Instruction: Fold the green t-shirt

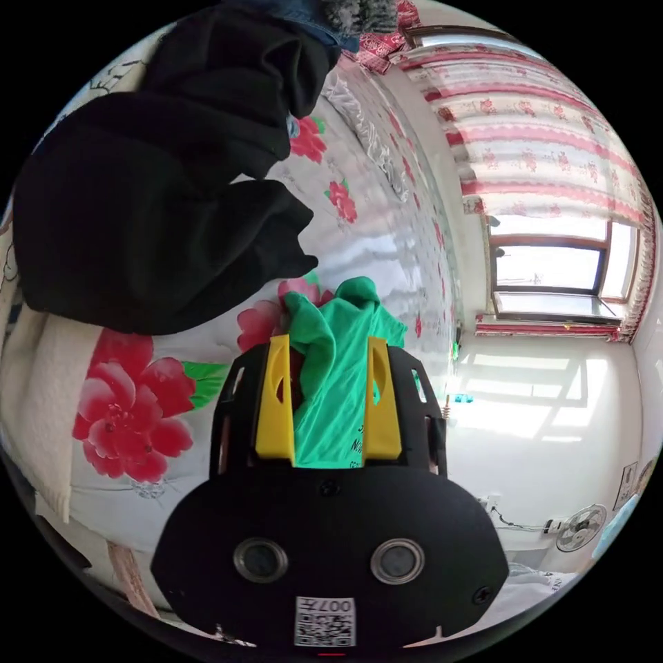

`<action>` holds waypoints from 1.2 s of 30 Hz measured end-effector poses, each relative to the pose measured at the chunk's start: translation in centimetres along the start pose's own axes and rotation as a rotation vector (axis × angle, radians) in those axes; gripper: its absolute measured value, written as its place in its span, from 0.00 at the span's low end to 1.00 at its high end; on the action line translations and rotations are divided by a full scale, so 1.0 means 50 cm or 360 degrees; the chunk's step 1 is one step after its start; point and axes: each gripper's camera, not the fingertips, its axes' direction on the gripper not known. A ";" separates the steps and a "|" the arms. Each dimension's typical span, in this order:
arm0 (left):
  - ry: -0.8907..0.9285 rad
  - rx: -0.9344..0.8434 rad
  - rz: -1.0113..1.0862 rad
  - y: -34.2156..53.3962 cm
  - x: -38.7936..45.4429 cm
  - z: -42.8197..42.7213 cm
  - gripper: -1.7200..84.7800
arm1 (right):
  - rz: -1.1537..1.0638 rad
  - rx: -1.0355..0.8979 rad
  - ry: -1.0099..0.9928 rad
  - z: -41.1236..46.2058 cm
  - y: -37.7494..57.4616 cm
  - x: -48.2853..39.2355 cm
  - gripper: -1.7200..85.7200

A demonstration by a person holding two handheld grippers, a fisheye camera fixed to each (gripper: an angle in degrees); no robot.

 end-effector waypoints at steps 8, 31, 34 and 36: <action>0.0055 0.0384 -0.0195 0.039 -0.022 -0.037 0.05 | -0.0280 -0.0031 -0.0098 0.016 -0.091 -0.103 0.02; 0.0173 0.0329 0.0802 0.293 0.123 0.108 0.01 | -0.0823 -0.0374 -0.0303 0.163 -0.189 -0.408 0.02; -0.0241 -0.0205 0.1796 0.431 0.301 0.283 0.01 | -0.0819 -0.0367 -0.0314 0.169 -0.203 -0.430 0.02; -0.0503 -0.0410 0.2199 0.526 0.311 0.390 0.01 | -0.0811 -0.0365 -0.0340 0.174 -0.208 -0.440 0.02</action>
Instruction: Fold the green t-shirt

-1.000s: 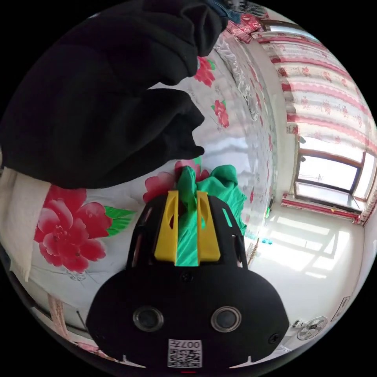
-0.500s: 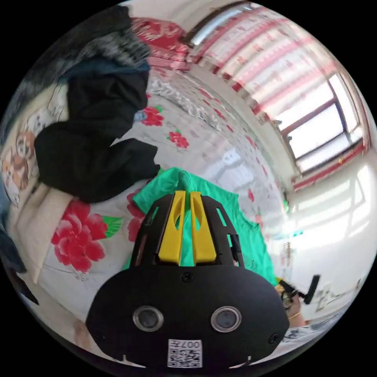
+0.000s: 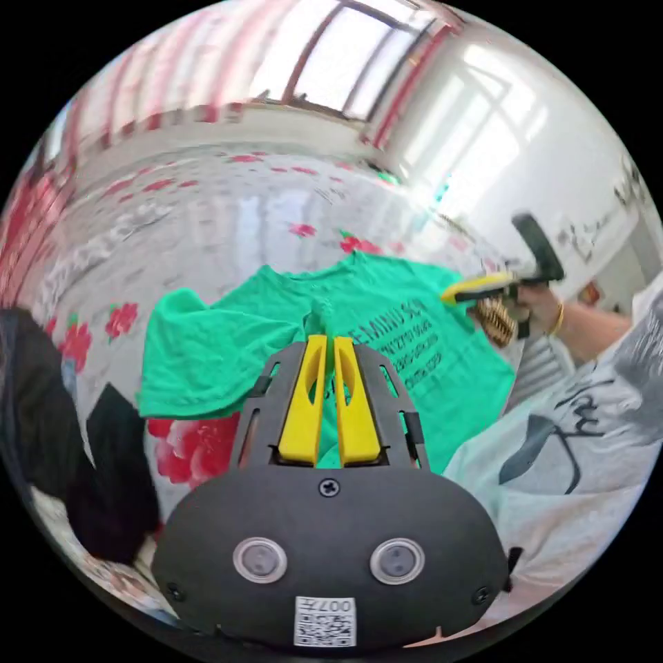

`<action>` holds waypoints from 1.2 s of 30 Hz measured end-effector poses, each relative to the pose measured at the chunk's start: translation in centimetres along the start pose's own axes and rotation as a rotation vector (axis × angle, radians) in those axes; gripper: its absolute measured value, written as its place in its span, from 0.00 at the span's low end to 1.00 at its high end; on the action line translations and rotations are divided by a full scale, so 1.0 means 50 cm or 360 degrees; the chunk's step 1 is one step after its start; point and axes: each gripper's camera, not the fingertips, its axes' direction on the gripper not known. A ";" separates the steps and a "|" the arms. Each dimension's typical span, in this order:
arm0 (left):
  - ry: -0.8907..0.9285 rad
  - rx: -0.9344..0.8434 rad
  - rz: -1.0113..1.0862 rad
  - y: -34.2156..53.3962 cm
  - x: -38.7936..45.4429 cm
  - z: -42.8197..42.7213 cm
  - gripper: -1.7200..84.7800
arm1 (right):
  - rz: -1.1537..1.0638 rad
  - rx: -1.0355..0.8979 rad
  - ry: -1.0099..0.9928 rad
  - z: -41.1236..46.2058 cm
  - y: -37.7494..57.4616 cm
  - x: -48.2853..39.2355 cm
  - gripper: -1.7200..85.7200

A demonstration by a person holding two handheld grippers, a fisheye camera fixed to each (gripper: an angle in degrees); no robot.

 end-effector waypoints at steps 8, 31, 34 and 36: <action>-0.0210 -0.0207 0.0350 0.036 0.159 0.172 0.01 | -0.0163 -0.0069 -0.0136 0.080 -0.097 -0.081 0.05; -0.0227 -0.0132 0.0529 0.069 0.192 0.348 0.05 | -0.1064 -0.0282 0.0649 0.260 -0.305 -0.198 0.05; -0.0144 -0.0112 0.0662 0.051 0.237 0.387 0.07 | -0.0840 -0.0424 0.0674 0.302 -0.288 -0.121 0.04; -0.0108 -0.0067 0.0660 0.044 0.242 0.384 0.07 | -0.0718 -0.0355 0.0629 0.271 -0.283 -0.089 0.04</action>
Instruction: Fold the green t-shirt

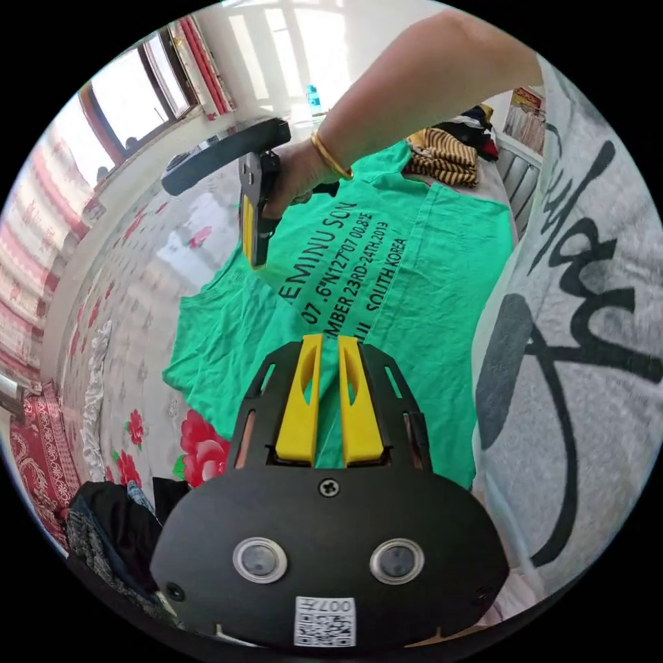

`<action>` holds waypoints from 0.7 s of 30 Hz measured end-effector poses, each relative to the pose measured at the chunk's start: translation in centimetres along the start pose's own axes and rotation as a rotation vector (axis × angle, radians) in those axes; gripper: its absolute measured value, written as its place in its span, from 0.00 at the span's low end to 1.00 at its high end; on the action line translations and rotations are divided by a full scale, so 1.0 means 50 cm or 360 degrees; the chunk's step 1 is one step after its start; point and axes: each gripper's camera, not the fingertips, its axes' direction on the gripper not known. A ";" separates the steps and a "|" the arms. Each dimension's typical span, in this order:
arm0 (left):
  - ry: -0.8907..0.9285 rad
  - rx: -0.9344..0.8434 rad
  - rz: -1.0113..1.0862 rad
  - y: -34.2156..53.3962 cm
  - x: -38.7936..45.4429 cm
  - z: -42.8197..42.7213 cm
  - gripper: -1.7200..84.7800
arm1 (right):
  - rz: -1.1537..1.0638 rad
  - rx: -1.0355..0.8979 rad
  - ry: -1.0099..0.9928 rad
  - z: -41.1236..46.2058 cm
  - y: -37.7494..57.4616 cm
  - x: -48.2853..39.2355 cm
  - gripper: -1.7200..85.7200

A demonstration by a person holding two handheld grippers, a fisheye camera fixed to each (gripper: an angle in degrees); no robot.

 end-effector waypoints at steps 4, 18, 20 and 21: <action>-0.0111 -0.0006 -0.0321 0.037 -0.074 0.010 0.03 | 0.0203 0.0185 -0.0235 -0.039 0.043 0.072 0.03; -0.0167 -0.0454 -0.0899 0.169 -0.292 0.201 0.01 | 0.0158 0.0134 -0.0753 0.093 -0.100 0.054 0.02; -0.0134 -0.0424 -0.0974 0.181 -0.315 0.203 0.01 | 0.0234 0.0336 -0.0946 0.061 -0.029 0.115 0.02; -0.0112 -0.0414 -0.1014 0.188 -0.330 0.203 0.01 | 0.0264 0.0383 -0.0968 0.050 -0.002 0.132 0.02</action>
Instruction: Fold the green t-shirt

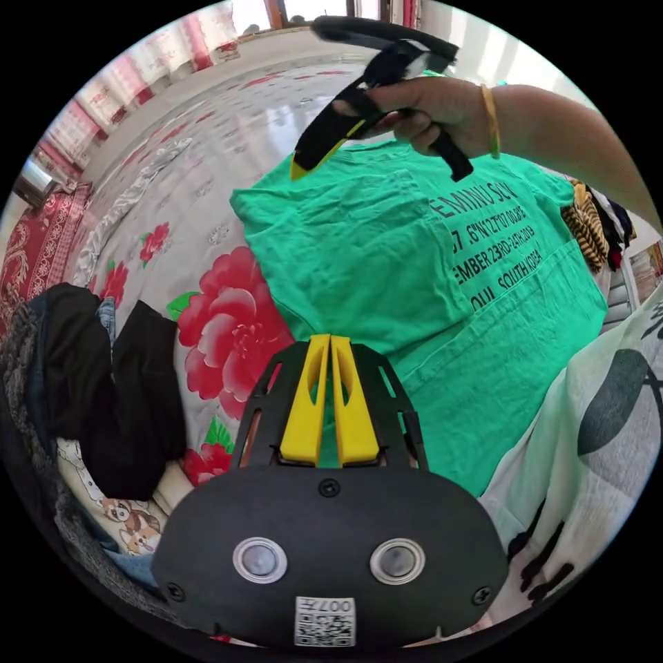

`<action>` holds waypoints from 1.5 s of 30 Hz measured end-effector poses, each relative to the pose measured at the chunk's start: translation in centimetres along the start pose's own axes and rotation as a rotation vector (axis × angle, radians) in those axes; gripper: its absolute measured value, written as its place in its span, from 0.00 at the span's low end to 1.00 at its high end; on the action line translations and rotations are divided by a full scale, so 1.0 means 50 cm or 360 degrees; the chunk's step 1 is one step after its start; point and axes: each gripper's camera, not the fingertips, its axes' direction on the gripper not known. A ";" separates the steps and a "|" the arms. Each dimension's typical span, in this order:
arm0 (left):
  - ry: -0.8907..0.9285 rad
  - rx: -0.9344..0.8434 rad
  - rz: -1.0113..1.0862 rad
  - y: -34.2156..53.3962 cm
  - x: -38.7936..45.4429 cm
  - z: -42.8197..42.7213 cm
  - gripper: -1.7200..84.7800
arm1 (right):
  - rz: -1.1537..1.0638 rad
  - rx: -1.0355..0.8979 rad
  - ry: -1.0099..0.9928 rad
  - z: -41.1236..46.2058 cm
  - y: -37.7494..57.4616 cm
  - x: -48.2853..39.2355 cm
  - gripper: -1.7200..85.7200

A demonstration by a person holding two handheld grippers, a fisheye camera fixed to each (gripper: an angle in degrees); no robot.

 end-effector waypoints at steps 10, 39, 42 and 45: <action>0.0217 0.0309 -0.0136 -0.188 -0.098 -0.112 0.01 | 0.1268 0.0839 0.0347 -0.381 0.697 0.225 0.09; 0.0817 -0.0123 0.1096 -1.036 0.507 0.212 0.01 | 0.1714 0.1142 0.0291 -0.379 0.996 0.296 0.02; 0.1063 -0.0052 0.0914 -1.045 0.417 0.184 0.01 | 0.1562 0.1093 0.0407 -0.394 0.961 0.269 0.02; 0.1142 0.0128 0.0838 -1.022 0.329 0.124 0.01 | 0.1304 0.1017 0.0586 -0.409 0.905 0.214 0.02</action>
